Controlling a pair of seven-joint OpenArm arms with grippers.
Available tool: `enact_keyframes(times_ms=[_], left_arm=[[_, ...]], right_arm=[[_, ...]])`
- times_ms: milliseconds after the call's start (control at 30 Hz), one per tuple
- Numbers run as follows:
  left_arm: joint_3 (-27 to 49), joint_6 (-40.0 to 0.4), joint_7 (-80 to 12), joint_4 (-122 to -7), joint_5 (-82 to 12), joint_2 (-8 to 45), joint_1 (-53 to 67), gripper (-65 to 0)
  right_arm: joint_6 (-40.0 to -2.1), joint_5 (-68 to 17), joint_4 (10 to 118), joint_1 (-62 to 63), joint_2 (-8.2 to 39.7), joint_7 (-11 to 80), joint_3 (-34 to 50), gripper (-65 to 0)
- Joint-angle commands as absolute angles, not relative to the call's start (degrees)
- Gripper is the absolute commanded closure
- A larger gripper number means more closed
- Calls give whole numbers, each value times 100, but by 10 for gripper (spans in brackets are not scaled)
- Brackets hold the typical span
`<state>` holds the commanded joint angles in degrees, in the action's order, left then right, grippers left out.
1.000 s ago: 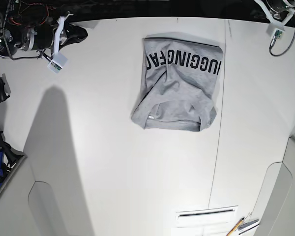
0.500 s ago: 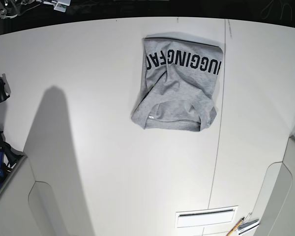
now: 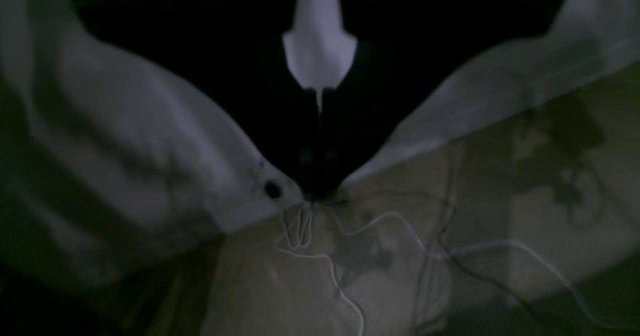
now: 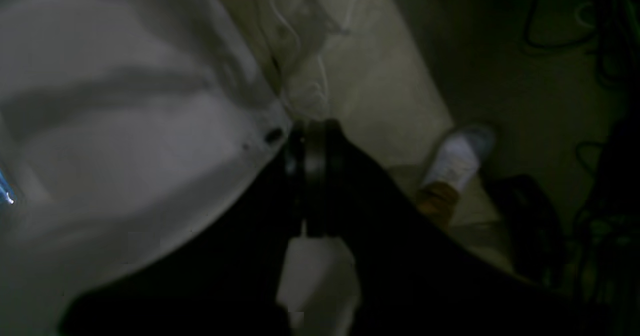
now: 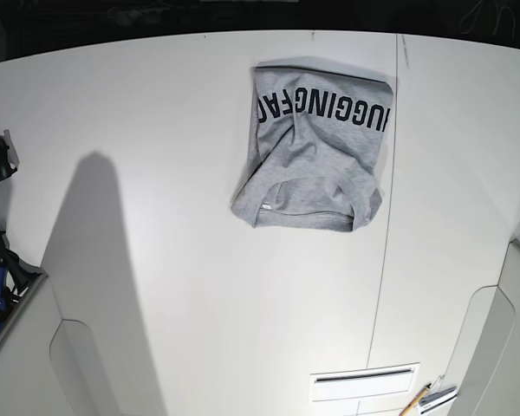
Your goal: Fold the T-shirt properly
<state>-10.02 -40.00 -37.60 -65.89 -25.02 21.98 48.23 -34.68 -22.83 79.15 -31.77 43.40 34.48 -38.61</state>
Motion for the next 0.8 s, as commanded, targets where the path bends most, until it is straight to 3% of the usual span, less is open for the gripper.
enact_keyframes(times_ms=[167,333,467,800], left_arm=[[-1765,-4000,-2801,-5201,-1922,1820,3870,0],[-2123,-3312,-2582,-4309,-1839,1616,2980,0],[-2423,-3212,-2567,-4073,-1791,1603,2318,0],[-2683,-3214,-2493,-4001,-1791,1605,1957,0]], right_arm=[[-3465,-2270,6816,-2381,3972,3446,-4582,0],[-3444,-2276,5686,-1769,3424,3365,-4762,0],[-3444,-2292,4998,-1417,3094,3124,-4759,0],[-3430,-2294,4853,-1304,2963,3124,-4759,0]])
